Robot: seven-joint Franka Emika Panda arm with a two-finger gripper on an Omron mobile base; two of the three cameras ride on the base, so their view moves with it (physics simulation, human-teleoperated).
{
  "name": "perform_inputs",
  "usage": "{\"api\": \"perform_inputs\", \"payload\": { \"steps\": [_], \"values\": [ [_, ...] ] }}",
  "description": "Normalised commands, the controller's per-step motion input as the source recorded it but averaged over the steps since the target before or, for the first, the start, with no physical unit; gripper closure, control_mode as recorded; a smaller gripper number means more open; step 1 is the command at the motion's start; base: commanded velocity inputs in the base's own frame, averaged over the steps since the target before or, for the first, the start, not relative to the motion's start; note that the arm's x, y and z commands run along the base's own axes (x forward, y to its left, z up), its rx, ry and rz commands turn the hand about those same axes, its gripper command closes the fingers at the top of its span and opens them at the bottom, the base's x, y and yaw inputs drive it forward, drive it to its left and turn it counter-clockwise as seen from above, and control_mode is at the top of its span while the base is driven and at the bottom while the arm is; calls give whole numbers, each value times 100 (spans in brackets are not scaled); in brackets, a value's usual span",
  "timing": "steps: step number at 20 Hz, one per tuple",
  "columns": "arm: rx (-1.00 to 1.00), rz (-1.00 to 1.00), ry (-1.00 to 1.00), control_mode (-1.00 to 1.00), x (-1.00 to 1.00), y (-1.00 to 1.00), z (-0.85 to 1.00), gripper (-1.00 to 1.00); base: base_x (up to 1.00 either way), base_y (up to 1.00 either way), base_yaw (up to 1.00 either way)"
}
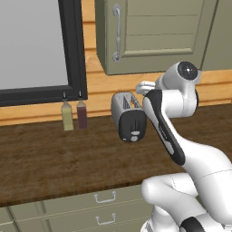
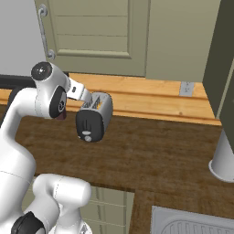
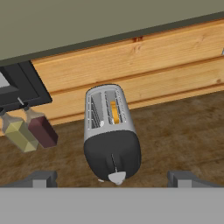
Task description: Start the toaster. Once the lever pops up, take the bread to the plate on the dining counter.
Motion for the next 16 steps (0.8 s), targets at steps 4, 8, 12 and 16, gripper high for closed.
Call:
{"api": "perform_inputs", "payload": {
  "steps": [4,8,12,16],
  "values": [
    [0,0,0,-100,0,0,0,-100,0,0,0],
    [0,0,0,-100,0,0,0,-100,0,0,0],
    [0,0,0,-100,0,0,0,-100,0,0,0],
    [0,0,0,-100,0,0,0,-100,0,0,0]
  ]
}}
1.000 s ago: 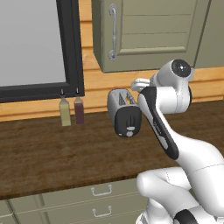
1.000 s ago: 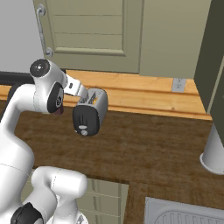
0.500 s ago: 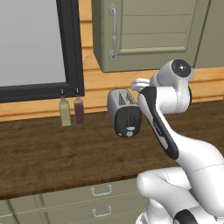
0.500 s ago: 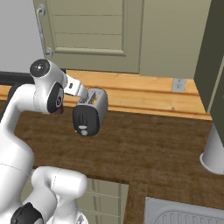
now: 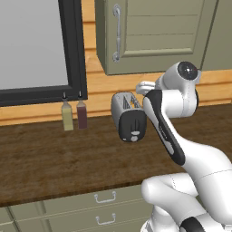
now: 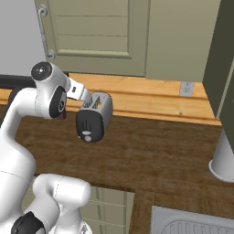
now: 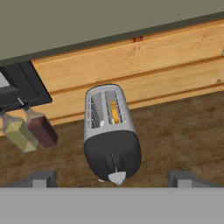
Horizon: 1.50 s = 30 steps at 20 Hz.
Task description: Start the toaster. Once the lever pops up, take the bread to the plate on the dining counter.
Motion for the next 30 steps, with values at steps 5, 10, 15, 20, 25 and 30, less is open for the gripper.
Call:
{"api": "perform_inputs", "payload": {
  "steps": [5,10,15,20,25,30],
  "values": [
    [0,0,0,-100,0,0,0,-100,0,0,0],
    [0,0,0,-100,0,0,0,-100,0,0,0],
    [0,0,0,-100,0,0,0,-100,0,0,0],
    [0,0,0,-100,0,0,0,-100,0,0,0],
    [0,0,0,-100,0,0,0,-100,0,0,0],
    [0,0,0,-100,0,0,0,-100,0,0,0]
  ]
}}
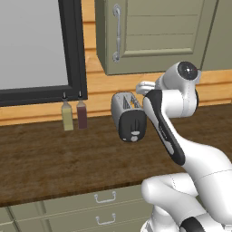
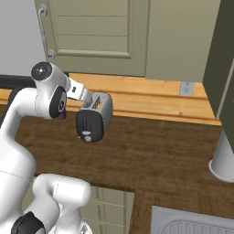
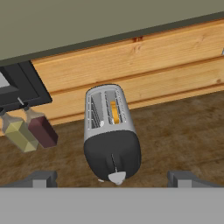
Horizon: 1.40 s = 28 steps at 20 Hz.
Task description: Start the toaster. Once the lever pops up, take the bread to the plate on the dining counter.
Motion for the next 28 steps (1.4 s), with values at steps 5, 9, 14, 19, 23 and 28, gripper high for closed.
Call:
{"api": "perform_inputs", "payload": {
  "steps": [5,9,14,19,23,28],
  "values": [
    [0,0,0,-100,0,0,0,-100,0,0,0],
    [0,0,0,-100,0,0,0,-100,0,0,0],
    [0,0,0,-100,0,0,0,-100,0,0,0],
    [0,0,0,-100,0,0,0,-100,0,0,0],
    [0,0,0,-100,0,0,0,-100,0,0,0],
    [0,0,0,-100,0,0,0,-100,0,0,0]
  ]
}}
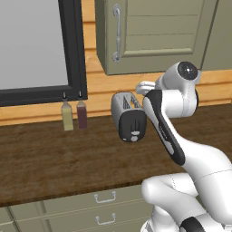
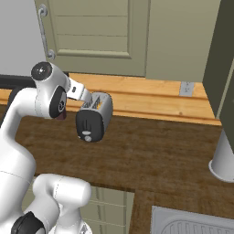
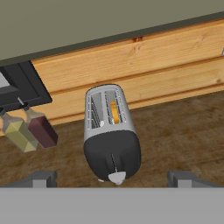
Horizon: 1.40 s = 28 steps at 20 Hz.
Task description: Start the toaster. Once the lever pops up, take the bread to the plate on the dining counter.
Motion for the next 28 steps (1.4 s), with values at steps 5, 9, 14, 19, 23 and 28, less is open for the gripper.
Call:
{"api": "perform_inputs", "payload": {
  "steps": [5,9,14,19,23,28],
  "values": [
    [0,0,0,-100,0,0,0,-100,0,0,0],
    [0,0,0,-100,0,0,0,-100,0,0,0],
    [0,0,0,-100,0,0,0,-100,0,0,0],
    [0,0,0,-100,0,0,0,-100,0,0,0],
    [0,0,0,-100,0,0,0,-100,0,0,0],
    [0,0,0,-100,0,0,0,-100,0,0,0]
  ]
}}
